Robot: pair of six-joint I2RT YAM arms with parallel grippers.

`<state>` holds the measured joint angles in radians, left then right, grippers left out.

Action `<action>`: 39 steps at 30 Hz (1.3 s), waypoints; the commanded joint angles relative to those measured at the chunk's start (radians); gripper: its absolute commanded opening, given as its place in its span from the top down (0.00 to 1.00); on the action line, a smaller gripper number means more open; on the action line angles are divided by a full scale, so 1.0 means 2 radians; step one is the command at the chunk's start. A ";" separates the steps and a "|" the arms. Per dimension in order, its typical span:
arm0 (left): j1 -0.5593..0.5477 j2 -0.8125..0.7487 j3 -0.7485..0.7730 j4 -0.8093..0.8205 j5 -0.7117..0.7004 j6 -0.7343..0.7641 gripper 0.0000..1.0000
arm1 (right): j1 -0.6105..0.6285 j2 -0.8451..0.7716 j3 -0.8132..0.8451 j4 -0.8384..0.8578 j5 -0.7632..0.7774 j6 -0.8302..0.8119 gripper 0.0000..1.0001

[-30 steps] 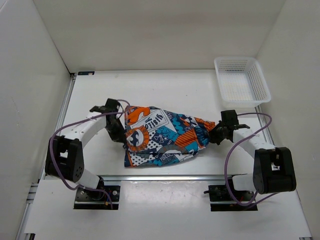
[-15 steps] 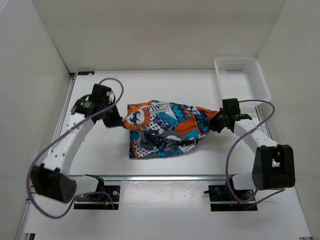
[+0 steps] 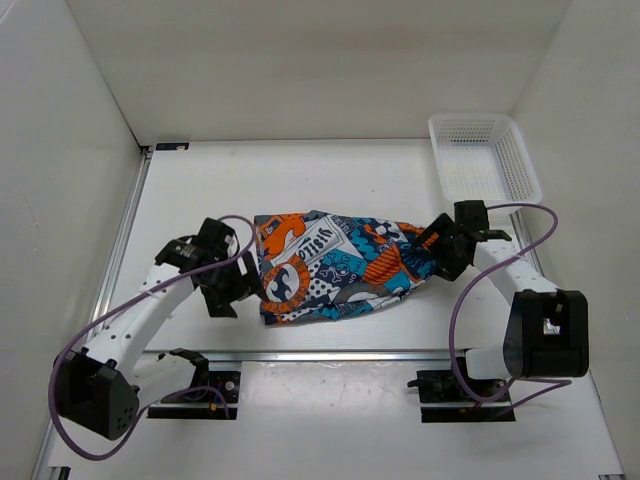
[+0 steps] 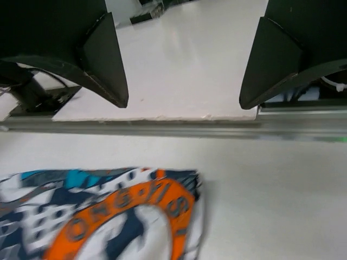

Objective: Fold and stack the shorts
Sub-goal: Fold the shorts

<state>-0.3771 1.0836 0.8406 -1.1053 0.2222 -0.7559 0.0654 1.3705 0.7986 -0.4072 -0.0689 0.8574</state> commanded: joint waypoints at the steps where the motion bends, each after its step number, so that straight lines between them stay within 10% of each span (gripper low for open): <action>1: -0.002 0.016 0.070 0.004 -0.052 0.020 0.05 | 0.000 -0.003 0.032 -0.036 0.021 -0.044 0.04; 16: -0.002 0.123 0.006 0.110 -0.006 0.008 0.10 | 0.000 -0.079 -0.068 -0.040 -0.014 -0.075 0.09; 22: -0.011 0.158 0.001 0.132 -0.020 0.007 0.64 | 0.000 -0.079 -0.060 -0.035 -0.001 -0.076 0.57; 29: -0.015 0.185 0.010 0.132 -0.031 0.006 0.90 | 0.000 -0.075 -0.038 -0.040 0.042 -0.085 0.96; 34: -0.015 0.170 0.010 0.132 -0.036 0.001 0.88 | 0.000 -0.070 -0.033 -0.040 0.042 -0.090 0.99; 36: -0.020 0.159 0.005 0.136 -0.030 0.001 0.42 | 0.000 -0.075 -0.033 -0.040 0.047 -0.090 0.99; 39: -0.039 0.144 -0.002 0.151 -0.024 -0.010 0.20 | 0.000 -0.071 -0.033 -0.040 0.047 -0.090 0.99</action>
<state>-0.4248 1.4376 0.8406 -0.8505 0.1654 -0.7547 0.0658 1.2263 0.6937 -0.4965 0.0006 0.6952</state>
